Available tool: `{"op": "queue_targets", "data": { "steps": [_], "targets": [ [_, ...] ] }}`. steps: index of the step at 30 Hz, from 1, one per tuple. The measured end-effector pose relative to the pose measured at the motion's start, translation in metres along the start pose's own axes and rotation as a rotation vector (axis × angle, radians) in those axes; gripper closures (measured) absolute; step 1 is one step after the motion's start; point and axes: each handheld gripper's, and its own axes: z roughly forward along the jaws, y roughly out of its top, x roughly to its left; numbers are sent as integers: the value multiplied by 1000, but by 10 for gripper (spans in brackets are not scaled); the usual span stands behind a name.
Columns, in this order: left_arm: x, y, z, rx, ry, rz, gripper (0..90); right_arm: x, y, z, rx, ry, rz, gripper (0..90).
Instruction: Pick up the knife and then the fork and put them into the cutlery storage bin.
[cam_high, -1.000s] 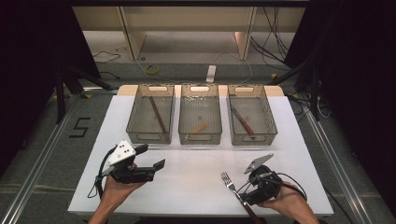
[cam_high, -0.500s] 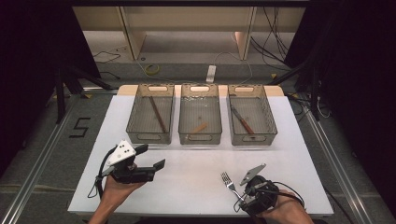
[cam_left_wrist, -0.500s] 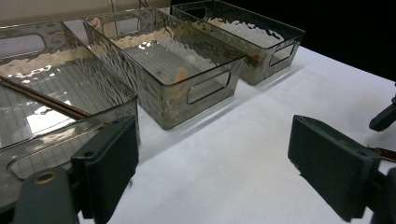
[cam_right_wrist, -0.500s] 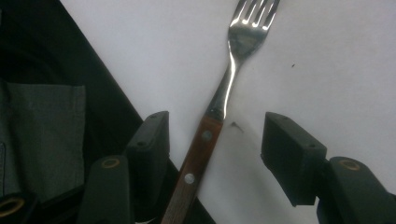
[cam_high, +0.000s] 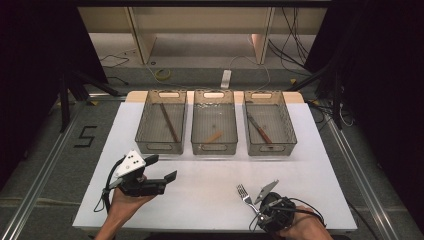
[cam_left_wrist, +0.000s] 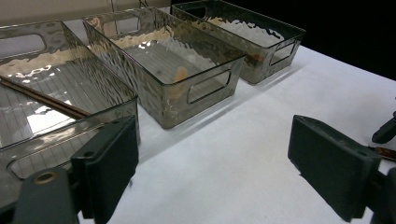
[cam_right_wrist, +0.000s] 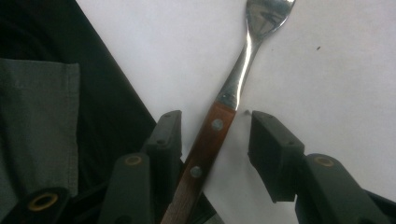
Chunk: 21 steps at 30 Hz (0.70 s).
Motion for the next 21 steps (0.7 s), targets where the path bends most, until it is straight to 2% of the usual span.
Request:
{"op": "queue_targets", "data": {
  "steps": [12,16,17,21],
  "targets": [
    [0,0,0,-1,1,2,161,1,-1,3,15,-7,-18,610],
    [0,0,0,-2,2,2,161,3,-1,3,26,-10,-25,642],
    [0,0,0,-2,2,2,160,3,0,3,25,-21,-19,679],
    [-1,0,0,-1,1,4,160,2,0,3,33,-21,-22,693]
  ]
}}
